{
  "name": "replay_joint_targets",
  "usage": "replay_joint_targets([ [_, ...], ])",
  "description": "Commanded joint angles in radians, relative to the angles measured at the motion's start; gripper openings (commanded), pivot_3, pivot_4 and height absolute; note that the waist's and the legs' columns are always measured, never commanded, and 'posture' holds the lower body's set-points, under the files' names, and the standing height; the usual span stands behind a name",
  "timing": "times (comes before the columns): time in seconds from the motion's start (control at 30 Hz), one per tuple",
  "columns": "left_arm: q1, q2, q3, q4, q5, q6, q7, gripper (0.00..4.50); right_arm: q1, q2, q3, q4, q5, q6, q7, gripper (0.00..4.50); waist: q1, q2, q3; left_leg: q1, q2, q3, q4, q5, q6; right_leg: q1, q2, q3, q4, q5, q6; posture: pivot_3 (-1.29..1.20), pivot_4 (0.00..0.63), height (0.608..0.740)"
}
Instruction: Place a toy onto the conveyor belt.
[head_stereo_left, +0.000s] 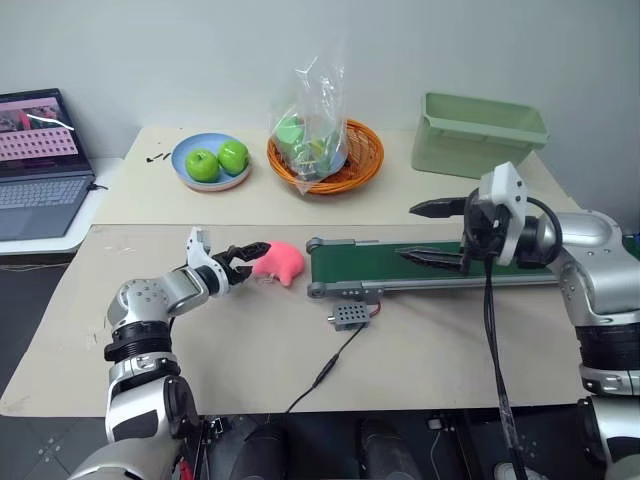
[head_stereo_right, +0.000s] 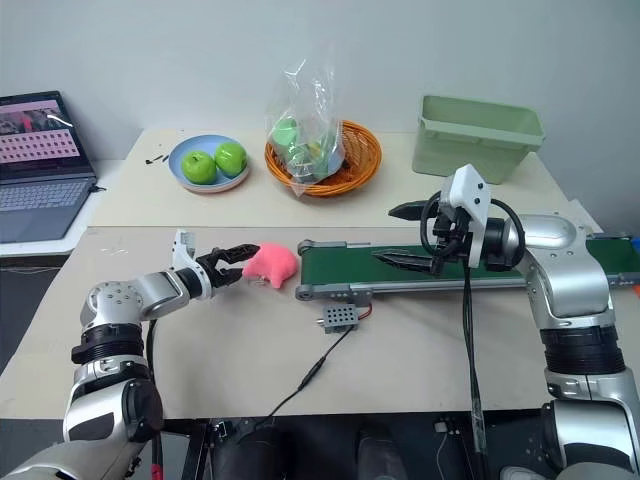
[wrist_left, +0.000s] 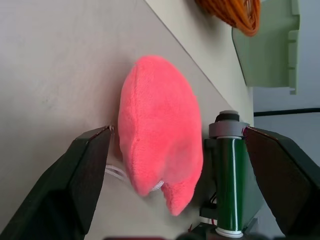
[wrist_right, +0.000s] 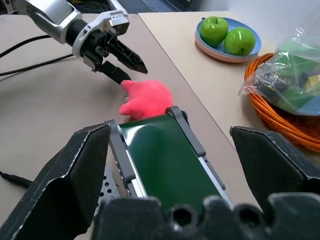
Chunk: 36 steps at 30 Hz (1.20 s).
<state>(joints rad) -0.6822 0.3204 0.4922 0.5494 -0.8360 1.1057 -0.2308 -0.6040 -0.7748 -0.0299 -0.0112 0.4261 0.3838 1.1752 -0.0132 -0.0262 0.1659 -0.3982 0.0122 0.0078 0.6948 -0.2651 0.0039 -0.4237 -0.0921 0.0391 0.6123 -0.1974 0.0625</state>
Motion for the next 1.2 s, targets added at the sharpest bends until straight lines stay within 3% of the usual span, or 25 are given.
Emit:
replay_joint_targets([
  [0.03, -0.038, -0.007, -0.008, 0.026, 0.02, -0.045, -0.035, 3.95, -0.01, -0.022, -0.036, -0.034, 0.013, 0.007, -0.01, 4.5, 0.0, 0.0, 0.0, 0.0, 0.0, 0.0, 0.0, 0.0, 0.0, 0.0, 0.0, 0.0, 0.0, 0.0, 0.0, 0.0, 0.15, 0.74],
  [0.07, -0.041, -0.01, -0.007, 0.033, 0.023, -0.051, -0.04, 3.74, -0.011, -0.024, -0.035, -0.034, 0.012, 0.007, -0.009, 4.5, 0.0, 0.0, 0.0, 0.0, 0.0, 0.0, 0.0, 0.0, 0.0, 0.0, 0.0, 0.0, 0.0, 0.0, 0.0, 0.0, 0.15, 0.74],
  [0.37, -0.035, -0.028, -0.005, 0.025, 0.03, -0.081, -0.081, 0.16, -0.025, -0.027, -0.027, -0.023, 0.009, 0.003, -0.004, 4.5, 0.0, 0.0, 0.0, 0.0, 0.0, 0.0, 0.0, 0.0, 0.0, 0.0, 0.0, 0.0, 0.0, 0.0, 0.0, 0.0, 0.15, 0.74],
  [0.4, -0.036, -0.028, -0.002, 0.025, 0.03, -0.082, -0.083, 0.02, -0.026, -0.026, -0.026, -0.022, 0.008, 0.003, -0.004, 4.5, 0.0, 0.0, 0.0, 0.0, 0.0, 0.0, 0.0, 0.0, 0.0, 0.0, 0.0, 0.0, 0.0, 0.0, 0.0, 0.0, 0.15, 0.74],
  [0.73, -0.045, -0.02, 0.049, 0.0, 0.016, -0.107, -0.058, 0.02, -0.041, -0.016, -0.016, -0.003, -0.002, -0.01, -0.002, 4.5, 0.0, 0.0, 0.0, 0.0, 0.0, 0.0, 0.0, 0.0, 0.0, 0.0, 0.0, 0.0, 0.0, 0.0, 0.0, 0.0, 0.15, 0.74],
  [0.93, -0.044, -0.012, 0.025, -0.216, 0.037, -0.209, -0.06, 0.02, -0.046, -0.011, -0.014, 0.007, -0.006, -0.017, 0.0, 4.5, 0.0, 0.0, 0.0, -0.001, 0.0, -0.001, 0.0, 0.0, 0.0, 0.0, 0.0, 0.0, 0.0, 0.0, 0.0, 0.0, 0.15, 0.74],
  [1.17, 0.008, 0.021, -0.229, -0.584, 0.155, -0.313, -0.156, 0.02, -0.059, -0.005, -0.012, 0.016, -0.001, -0.018, 0.006, 4.5, 0.007, -0.001, 0.001, -0.002, 0.0, 0.0, 0.0, 0.0, 0.0, 0.0, -0.001, 0.0, 0.0, 0.001, 0.0, 0.0, 0.15, 0.74],
  [1.2, 0.038, 0.067, -0.33, -0.641, 0.251, -0.4, -0.209, 0.02, -0.064, -0.004, -0.011, 0.022, -0.003, -0.021, 0.007, 4.5, 0.007, -0.001, 0.001, -0.002, 0.0, 0.0, 0.0, 0.0, 0.0, 0.0, -0.001, 0.0, 0.0, 0.001, 0.0, 0.0, 0.15, 0.74],
])
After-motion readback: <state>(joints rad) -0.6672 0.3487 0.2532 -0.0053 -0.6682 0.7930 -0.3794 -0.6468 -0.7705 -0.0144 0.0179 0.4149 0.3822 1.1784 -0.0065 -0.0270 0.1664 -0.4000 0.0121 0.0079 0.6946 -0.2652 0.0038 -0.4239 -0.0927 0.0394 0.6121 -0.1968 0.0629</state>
